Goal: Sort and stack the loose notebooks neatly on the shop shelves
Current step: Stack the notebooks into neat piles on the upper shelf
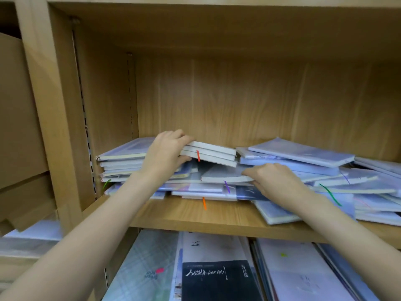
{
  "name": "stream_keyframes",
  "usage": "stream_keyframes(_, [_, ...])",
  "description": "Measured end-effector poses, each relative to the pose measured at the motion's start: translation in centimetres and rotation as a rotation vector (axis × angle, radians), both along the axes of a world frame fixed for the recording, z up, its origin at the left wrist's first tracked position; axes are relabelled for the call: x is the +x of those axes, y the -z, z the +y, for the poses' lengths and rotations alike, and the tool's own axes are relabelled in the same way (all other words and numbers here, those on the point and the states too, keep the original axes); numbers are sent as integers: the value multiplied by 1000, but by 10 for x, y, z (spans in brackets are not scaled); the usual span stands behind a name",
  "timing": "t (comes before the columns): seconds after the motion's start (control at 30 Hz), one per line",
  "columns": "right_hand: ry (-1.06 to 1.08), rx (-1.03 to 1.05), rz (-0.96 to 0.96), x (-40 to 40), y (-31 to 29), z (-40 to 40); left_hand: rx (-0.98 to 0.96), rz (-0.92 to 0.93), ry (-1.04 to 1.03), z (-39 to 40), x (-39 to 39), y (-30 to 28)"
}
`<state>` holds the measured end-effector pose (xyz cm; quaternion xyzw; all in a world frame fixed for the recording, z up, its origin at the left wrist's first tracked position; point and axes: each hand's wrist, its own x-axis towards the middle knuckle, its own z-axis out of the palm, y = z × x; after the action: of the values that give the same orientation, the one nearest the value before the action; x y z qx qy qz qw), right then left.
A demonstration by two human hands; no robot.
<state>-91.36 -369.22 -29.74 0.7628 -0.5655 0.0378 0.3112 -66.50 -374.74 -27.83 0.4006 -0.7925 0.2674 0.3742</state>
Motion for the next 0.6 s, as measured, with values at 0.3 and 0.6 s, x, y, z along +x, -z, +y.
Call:
stream_keyframes(0.3, [-490, -266, -542, -31, -86, 67, -58, 115, -30, -6, 4, 25])
stream_keyframes(0.6, [-619, -675, -675, 11, -113, 25, -45, 281, -217, 8, 12, 55])
